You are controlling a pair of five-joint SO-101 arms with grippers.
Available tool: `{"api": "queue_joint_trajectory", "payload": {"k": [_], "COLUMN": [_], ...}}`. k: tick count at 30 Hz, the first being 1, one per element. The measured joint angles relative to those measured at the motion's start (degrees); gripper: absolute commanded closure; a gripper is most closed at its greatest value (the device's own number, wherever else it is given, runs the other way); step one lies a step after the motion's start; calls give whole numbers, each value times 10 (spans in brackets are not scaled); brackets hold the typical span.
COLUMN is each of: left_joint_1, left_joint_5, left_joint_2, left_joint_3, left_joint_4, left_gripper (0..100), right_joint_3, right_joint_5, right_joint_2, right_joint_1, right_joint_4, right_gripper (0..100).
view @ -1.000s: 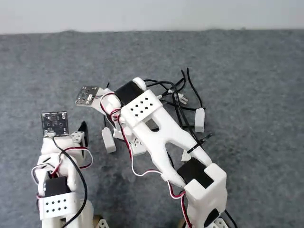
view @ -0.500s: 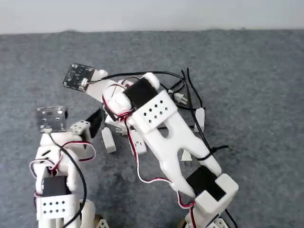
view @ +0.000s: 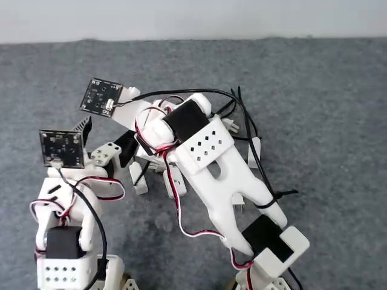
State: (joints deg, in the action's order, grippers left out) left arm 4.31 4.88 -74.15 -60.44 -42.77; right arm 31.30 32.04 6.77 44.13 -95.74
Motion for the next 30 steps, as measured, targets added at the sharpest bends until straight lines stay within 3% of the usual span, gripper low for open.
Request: {"api": "queue_joint_trajectory", "payload": {"k": [8,20,30], "left_joint_1": [60,58,-44], "left_joint_5": [0,0,0], "left_joint_2": [0,0,0], "left_joint_3": [-40,-110,-153], "left_joint_4": [-25,0,4], "left_gripper": [650,650,650], "right_joint_3": [0,0,40], "right_joint_5": [4,4,4], "right_joint_2": [-2,-2,-2], "right_joint_1": [0,1,-1], "right_joint_4": [-28,-30,-30], "right_gripper": [990,990,990]}}
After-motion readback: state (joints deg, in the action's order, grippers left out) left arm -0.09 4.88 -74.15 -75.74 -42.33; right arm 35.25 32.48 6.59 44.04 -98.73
